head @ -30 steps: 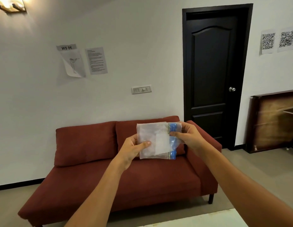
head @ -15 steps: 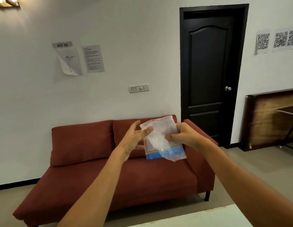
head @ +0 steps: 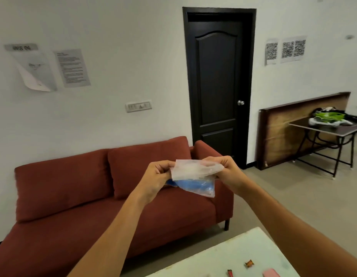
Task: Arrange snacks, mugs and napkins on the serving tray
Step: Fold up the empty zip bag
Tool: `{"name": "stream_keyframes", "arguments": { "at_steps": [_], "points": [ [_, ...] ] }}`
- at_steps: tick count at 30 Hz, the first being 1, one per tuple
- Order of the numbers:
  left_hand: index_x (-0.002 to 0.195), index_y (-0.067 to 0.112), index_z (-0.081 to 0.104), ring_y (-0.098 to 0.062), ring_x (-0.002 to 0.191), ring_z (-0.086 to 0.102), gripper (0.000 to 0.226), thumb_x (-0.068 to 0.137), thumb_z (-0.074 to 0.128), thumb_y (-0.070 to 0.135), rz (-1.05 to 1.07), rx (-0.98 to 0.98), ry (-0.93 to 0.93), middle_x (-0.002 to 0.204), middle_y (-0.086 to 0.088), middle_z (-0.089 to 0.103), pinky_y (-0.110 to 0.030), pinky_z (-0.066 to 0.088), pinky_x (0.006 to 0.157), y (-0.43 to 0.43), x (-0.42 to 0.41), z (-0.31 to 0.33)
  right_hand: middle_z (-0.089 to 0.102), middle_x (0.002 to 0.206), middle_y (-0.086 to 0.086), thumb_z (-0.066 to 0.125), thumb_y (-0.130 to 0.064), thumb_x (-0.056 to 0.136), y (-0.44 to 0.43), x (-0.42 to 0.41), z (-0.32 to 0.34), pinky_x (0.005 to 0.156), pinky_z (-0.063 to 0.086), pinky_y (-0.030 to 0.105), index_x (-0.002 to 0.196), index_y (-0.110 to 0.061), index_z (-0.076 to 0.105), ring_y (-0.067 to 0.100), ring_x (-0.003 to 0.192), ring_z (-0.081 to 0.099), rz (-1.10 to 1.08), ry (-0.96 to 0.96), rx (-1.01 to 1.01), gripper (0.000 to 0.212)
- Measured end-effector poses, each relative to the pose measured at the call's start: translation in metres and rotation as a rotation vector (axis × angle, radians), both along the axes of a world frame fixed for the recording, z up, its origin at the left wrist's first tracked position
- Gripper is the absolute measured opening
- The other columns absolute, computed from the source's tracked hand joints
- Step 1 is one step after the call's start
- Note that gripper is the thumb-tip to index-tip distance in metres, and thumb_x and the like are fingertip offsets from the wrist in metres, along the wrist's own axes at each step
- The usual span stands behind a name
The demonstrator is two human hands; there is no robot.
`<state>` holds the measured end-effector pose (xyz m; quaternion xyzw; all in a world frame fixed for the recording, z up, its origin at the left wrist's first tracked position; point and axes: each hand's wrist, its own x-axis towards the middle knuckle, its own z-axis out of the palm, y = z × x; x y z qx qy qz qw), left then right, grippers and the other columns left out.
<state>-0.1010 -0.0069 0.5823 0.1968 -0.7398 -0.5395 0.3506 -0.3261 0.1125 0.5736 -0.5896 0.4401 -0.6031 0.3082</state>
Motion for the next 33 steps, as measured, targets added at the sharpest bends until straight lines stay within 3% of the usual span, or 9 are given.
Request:
{"name": "stream_keyframes", "arguments": {
  "at_steps": [6,8,10,13,17,23,27,29,33],
  "points": [
    [0.069,0.013,0.077,-0.026,0.100,0.071,0.054,0.075,0.045,-0.029,0.003,0.000,0.116,0.101,-0.006,0.078,-0.038,0.063,0.075,0.015,-0.038,-0.010,0.072,0.115,0.003,0.072,0.006,0.086,0.037,-0.006,0.006,0.090,0.059,0.038,0.101,-0.016,0.081,0.028,0.113,0.067,-0.110,0.195,-0.088,0.028],
    [0.063,0.020,0.076,-0.020,0.098,0.071,0.060,0.072,0.043,-0.030,0.017,0.031,0.170,0.094,0.000,0.079,-0.036,0.063,0.075,0.021,-0.053,-0.015,0.067,0.129,0.003,0.069,-0.010,0.088,0.051,-0.016,0.006,0.099,0.055,0.041,0.115,-0.017,0.077,0.027,0.123,0.061,-0.091,0.169,0.052,0.029],
    [0.062,0.021,0.075,-0.021,0.100,0.070,0.060,0.073,0.044,-0.029,0.027,0.061,0.195,0.093,-0.001,0.078,-0.039,0.063,0.079,0.026,-0.068,-0.024,0.060,0.137,0.006,0.063,-0.032,0.083,0.068,-0.028,0.006,0.103,0.052,0.044,0.130,-0.018,0.069,0.032,0.128,0.057,-0.013,-0.046,0.264,0.049],
    [0.065,0.014,0.072,-0.028,0.106,0.067,0.051,0.076,0.044,-0.028,0.024,0.113,0.197,0.098,-0.004,0.077,-0.042,0.063,0.080,0.038,-0.097,-0.038,0.059,0.136,0.011,0.059,-0.060,0.083,0.087,-0.042,0.002,0.096,0.056,0.042,0.136,-0.022,0.061,0.031,0.121,0.062,-0.057,-0.168,0.401,0.066],
    [0.059,0.020,0.071,-0.018,0.100,0.068,0.057,0.079,0.045,-0.027,-0.026,0.177,0.179,0.093,0.008,0.077,-0.028,0.062,0.070,0.056,-0.137,-0.049,0.065,0.124,0.012,0.092,-0.029,0.063,0.098,-0.069,-0.009,0.085,0.061,0.037,0.128,-0.018,0.062,0.027,0.110,0.068,-0.337,-0.100,0.471,0.072],
    [0.094,0.013,0.061,-0.022,0.089,0.071,0.022,0.076,0.064,0.001,-0.393,0.321,-0.184,0.103,-0.007,0.066,-0.035,0.062,0.074,0.067,-0.206,-0.073,0.074,0.104,0.011,0.089,-0.003,0.068,0.131,-0.150,-0.046,0.082,0.061,0.037,0.107,-0.009,0.073,0.028,0.098,0.072,-0.583,-0.057,0.405,0.042],
    [0.150,0.035,0.033,-0.017,0.121,0.061,0.091,0.072,0.079,0.043,-0.489,0.339,-0.297,0.144,0.008,0.051,-0.040,0.055,0.096,0.078,-0.284,-0.102,0.076,0.091,0.002,0.087,-0.003,0.071,0.143,-0.223,-0.086,0.075,0.058,0.028,0.100,-0.015,0.074,0.016,0.084,0.075,-0.593,-0.070,0.417,0.033],
    [0.154,0.043,0.030,-0.005,0.118,0.062,0.098,0.073,0.085,0.049,-0.500,0.189,-0.361,0.144,0.017,0.049,-0.031,0.055,0.095,0.094,-0.335,-0.122,0.077,0.093,0.002,0.084,-0.004,0.075,0.149,-0.268,-0.107,0.075,0.058,0.027,0.101,-0.015,0.075,0.016,0.086,0.075,-0.582,-0.084,0.426,0.030],
    [0.127,0.042,0.063,-0.010,0.099,0.073,0.061,0.073,0.090,0.033,-0.456,0.190,-0.366,0.111,0.012,0.073,-0.032,0.063,0.077,0.120,-0.430,-0.177,0.075,0.105,0.016,0.082,-0.003,0.078,0.171,-0.357,-0.158,0.080,0.059,0.035,0.109,-0.006,0.074,0.023,0.091,0.073,-0.571,-0.152,0.482,0.032]
  ]
}}
